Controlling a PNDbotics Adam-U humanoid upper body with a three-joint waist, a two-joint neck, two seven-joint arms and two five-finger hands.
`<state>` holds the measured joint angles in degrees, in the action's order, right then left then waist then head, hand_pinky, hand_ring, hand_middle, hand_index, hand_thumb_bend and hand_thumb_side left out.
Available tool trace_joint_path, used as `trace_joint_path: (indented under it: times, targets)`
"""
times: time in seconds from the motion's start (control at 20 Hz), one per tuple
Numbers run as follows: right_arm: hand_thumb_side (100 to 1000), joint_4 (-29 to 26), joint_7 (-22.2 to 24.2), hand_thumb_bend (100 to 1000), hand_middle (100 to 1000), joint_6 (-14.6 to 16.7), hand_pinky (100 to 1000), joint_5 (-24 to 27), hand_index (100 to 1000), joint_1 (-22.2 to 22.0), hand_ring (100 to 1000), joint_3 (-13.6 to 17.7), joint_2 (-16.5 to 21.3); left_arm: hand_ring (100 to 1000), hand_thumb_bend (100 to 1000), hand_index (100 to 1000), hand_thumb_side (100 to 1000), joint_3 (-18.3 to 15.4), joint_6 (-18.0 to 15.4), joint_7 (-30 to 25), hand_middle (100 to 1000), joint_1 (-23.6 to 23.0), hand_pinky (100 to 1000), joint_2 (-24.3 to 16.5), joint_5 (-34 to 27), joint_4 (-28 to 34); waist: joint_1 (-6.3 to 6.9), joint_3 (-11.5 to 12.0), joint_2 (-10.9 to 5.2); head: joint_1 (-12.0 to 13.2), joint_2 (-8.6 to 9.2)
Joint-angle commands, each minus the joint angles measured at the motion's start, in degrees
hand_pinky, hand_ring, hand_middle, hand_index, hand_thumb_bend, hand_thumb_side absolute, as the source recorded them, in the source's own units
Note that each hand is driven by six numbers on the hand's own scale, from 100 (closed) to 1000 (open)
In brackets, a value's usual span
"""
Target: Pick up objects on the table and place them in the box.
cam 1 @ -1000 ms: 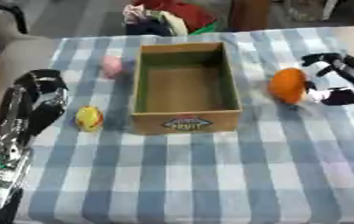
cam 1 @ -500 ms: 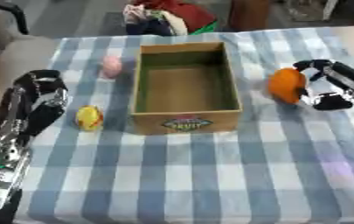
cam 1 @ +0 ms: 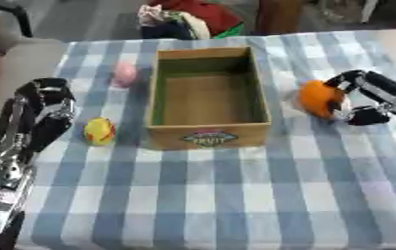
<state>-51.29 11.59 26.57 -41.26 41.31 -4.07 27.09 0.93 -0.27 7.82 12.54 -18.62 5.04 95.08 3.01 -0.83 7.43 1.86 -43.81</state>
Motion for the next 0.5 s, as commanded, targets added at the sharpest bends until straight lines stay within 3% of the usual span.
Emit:
trace_joint_path:
  times: [0.05, 0.3, 0.5]
  targets:
    - [122, -0.2, -3.7, 100, 275, -1.0, 618, -1.9, 435, 0.9, 780, 0.4, 0.4, 659, 100, 696, 234, -0.1, -0.1, -0.2, 666, 0.6, 764, -0.7, 0.0, 0.7, -0.26, 0.1, -0.57, -0.1, 0.17]
    - [110, -0.1, -9.2, 100, 181, -1.9, 566, -2.5, 260, 1.1, 721, 0.7, 0.3, 659, 100, 696, 234, -0.1, -0.1, -0.1, 666, 0.6, 765, -0.7, 0.0, 0.7, -0.28, -0.1, -0.57, -0.1, 0.20]
    - [103, -0.6, -12.6, 100, 169, -2.3, 555, -1.7, 240, 1.5, 709, 0.8, 0.5, 659, 100, 695, 234, -0.1, -0.1, -0.1, 665, 0.6, 765, -0.7, 0.0, 0.7, -0.29, -0.1, -0.59, -0.1, 0.16]
